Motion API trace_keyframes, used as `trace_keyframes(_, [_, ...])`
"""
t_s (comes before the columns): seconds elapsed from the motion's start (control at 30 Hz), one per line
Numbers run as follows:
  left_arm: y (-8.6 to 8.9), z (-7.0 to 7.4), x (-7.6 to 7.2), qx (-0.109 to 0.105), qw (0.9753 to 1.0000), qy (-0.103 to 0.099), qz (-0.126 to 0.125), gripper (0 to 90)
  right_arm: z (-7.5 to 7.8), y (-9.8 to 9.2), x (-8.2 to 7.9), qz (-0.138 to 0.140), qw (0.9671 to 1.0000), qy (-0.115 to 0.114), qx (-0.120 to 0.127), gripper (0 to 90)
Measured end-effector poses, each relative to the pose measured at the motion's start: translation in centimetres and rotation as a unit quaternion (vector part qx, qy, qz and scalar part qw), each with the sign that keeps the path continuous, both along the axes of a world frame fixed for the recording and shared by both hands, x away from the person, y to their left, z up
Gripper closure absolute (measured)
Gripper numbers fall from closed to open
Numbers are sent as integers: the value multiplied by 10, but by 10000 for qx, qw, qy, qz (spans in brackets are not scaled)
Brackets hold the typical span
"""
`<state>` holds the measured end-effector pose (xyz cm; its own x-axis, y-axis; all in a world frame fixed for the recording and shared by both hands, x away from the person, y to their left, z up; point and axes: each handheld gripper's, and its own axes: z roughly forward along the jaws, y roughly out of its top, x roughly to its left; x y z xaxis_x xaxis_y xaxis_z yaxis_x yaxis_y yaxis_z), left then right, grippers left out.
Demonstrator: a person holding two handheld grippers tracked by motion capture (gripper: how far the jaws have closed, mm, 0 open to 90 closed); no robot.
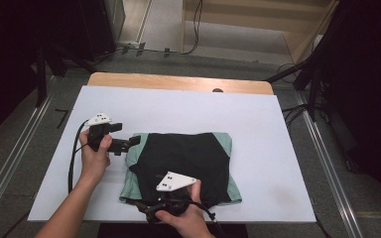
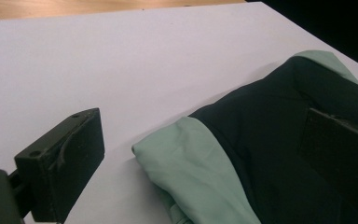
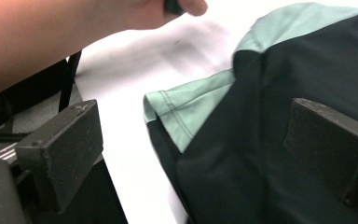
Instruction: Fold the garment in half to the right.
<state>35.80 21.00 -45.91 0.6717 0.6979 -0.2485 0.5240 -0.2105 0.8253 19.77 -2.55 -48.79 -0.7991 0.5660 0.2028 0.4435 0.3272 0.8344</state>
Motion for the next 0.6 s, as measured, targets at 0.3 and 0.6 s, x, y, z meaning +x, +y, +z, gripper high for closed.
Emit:
trace_keyframes(0.3, [6, 0, 2, -11, 10000, 4, -7, 15, -10, 25, 4, 113, 9993, 46, -351, 63])
trace_keyframes(0.6, [7, 0, 3, -62, 10000, 1, -10, 18, -16, 40, 7, 15, 9983, 54, -577, 111])
